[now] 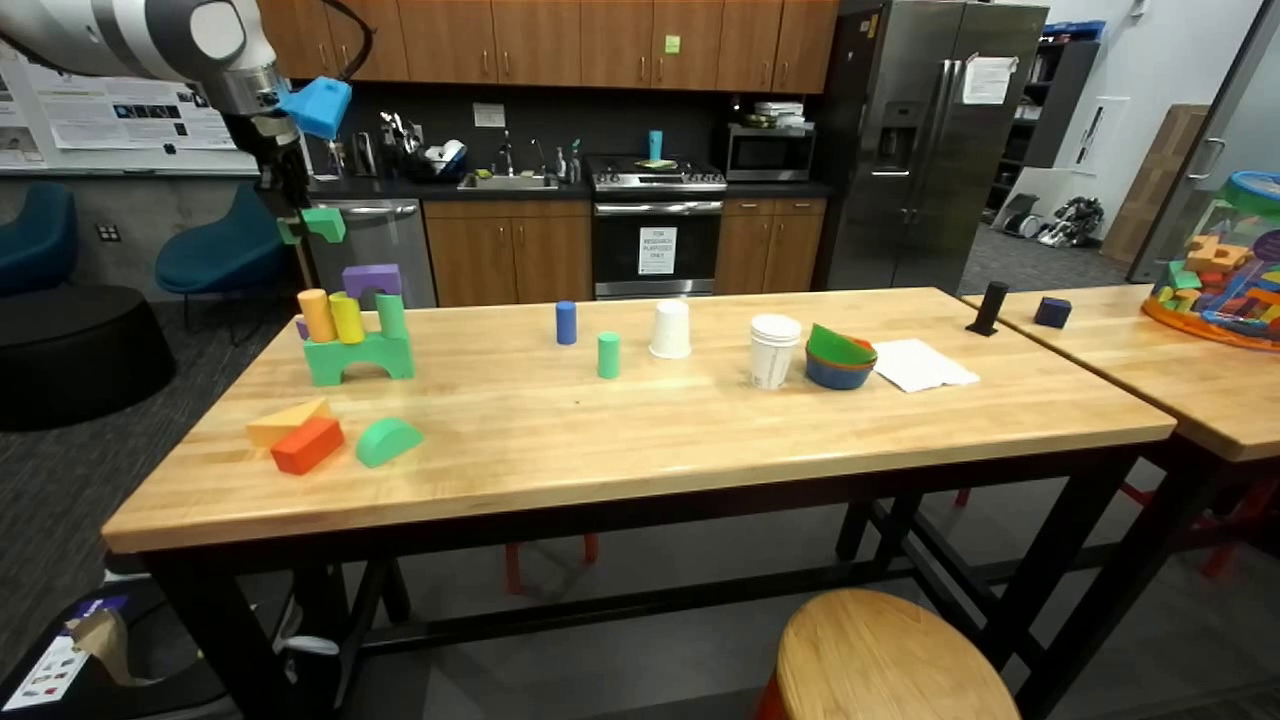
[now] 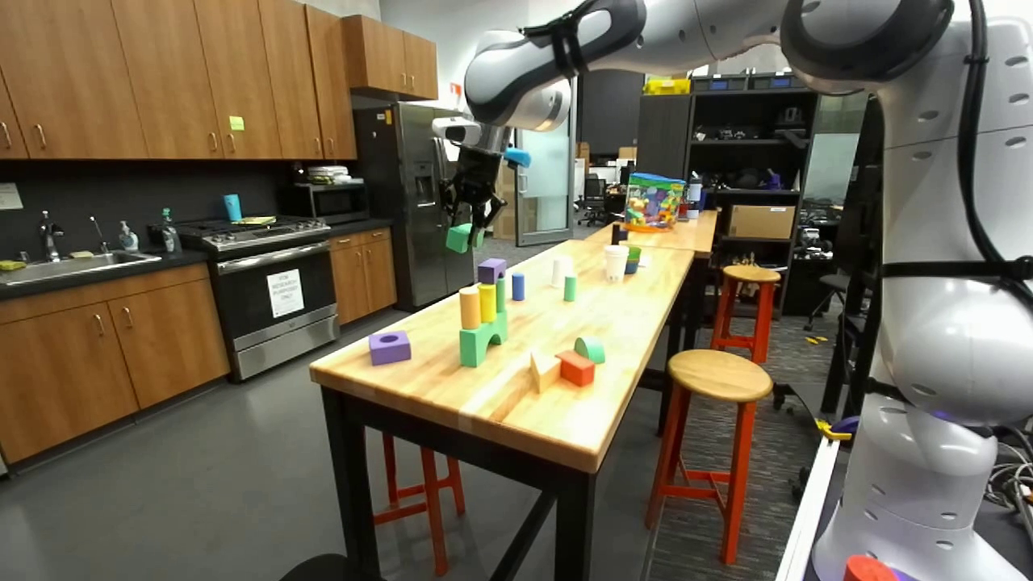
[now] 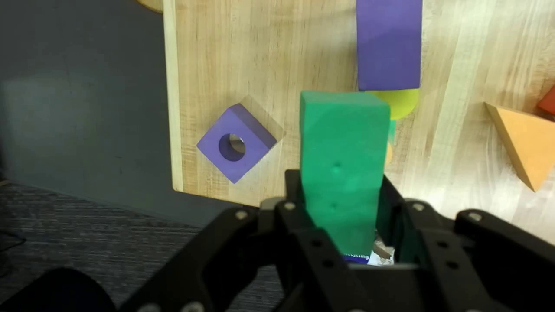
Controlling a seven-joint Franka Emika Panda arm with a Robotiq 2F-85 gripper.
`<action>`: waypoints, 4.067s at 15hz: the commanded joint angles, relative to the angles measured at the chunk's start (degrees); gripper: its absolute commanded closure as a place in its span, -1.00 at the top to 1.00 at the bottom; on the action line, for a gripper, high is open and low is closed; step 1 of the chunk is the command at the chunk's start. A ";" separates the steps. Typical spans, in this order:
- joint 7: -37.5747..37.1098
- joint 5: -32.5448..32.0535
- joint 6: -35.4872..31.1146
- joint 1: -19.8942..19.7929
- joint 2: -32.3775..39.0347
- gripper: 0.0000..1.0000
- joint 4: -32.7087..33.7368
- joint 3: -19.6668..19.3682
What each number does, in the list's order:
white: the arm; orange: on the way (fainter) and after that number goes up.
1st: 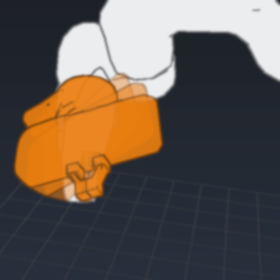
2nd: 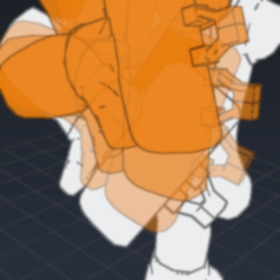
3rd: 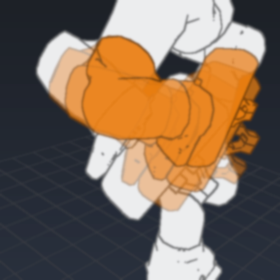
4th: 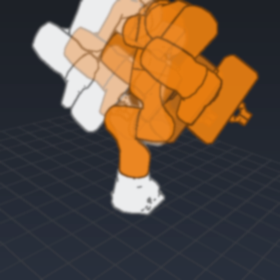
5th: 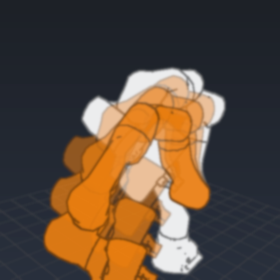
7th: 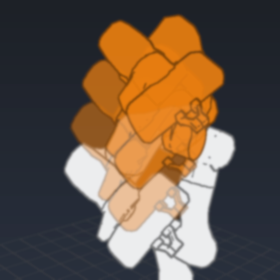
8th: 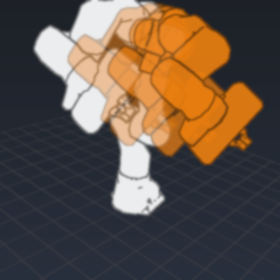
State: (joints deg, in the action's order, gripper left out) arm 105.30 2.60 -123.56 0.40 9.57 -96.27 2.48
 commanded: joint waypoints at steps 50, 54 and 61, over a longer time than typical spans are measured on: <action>-7.56 -4.90 10.64 0.65 6.45 -0.70 9.25 2.89; -7.49 -4.51 10.68 -0.03 6.15 -0.70 8.50 2.76; -6.52 -3.81 10.68 -0.69 6.13 -0.70 7.51 2.95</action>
State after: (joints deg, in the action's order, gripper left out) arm 97.34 -2.03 -113.18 0.08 16.52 -87.93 5.26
